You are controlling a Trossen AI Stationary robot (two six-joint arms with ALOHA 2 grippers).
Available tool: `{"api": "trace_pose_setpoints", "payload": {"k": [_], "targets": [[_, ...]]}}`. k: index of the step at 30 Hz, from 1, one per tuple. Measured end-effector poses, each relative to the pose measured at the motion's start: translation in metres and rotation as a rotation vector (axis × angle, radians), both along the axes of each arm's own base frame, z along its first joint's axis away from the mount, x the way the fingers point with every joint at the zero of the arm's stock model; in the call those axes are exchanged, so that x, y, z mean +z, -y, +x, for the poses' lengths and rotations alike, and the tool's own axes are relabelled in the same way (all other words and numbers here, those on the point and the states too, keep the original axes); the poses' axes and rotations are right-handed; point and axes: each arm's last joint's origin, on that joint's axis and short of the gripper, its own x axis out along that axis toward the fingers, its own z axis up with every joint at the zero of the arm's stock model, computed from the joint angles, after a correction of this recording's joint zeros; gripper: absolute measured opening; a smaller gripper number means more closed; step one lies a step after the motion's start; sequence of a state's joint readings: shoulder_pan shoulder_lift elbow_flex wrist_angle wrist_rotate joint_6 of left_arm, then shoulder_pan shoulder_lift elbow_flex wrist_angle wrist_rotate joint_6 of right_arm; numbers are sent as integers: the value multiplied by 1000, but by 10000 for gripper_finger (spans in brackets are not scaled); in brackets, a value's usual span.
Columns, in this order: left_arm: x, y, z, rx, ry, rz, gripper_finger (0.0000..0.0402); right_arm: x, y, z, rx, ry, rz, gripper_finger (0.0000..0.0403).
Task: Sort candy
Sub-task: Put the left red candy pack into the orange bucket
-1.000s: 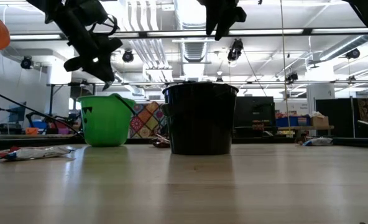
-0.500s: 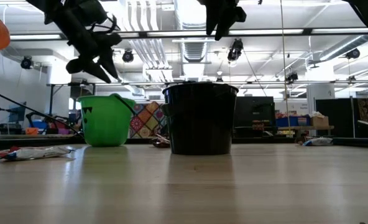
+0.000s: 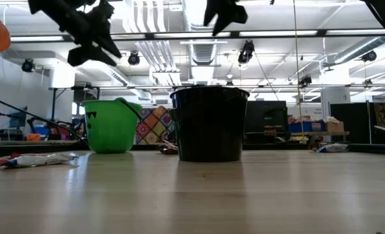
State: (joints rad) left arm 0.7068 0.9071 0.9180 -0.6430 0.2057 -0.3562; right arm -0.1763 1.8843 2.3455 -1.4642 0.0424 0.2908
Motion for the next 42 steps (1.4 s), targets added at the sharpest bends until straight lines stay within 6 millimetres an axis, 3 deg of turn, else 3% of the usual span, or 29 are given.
{"api": "trace_pose_setpoints", "payload": {"k": [4, 11, 28, 42], "targets": [[8, 11, -6, -17, 45, 20, 137, 1, -9, 10, 38, 68, 1, 208], [11, 26, -11, -124, 86, -42, 136, -11, -18, 21, 75, 32, 4, 208], [-11, 50, -34, -50, -136, -389, 136, -15, -26, 22, 132, 4, -14, 208], [-20, 78, -32, -134, -314, -490, 136, -17, -26, 19, 172, -45, -26, 208]]}}
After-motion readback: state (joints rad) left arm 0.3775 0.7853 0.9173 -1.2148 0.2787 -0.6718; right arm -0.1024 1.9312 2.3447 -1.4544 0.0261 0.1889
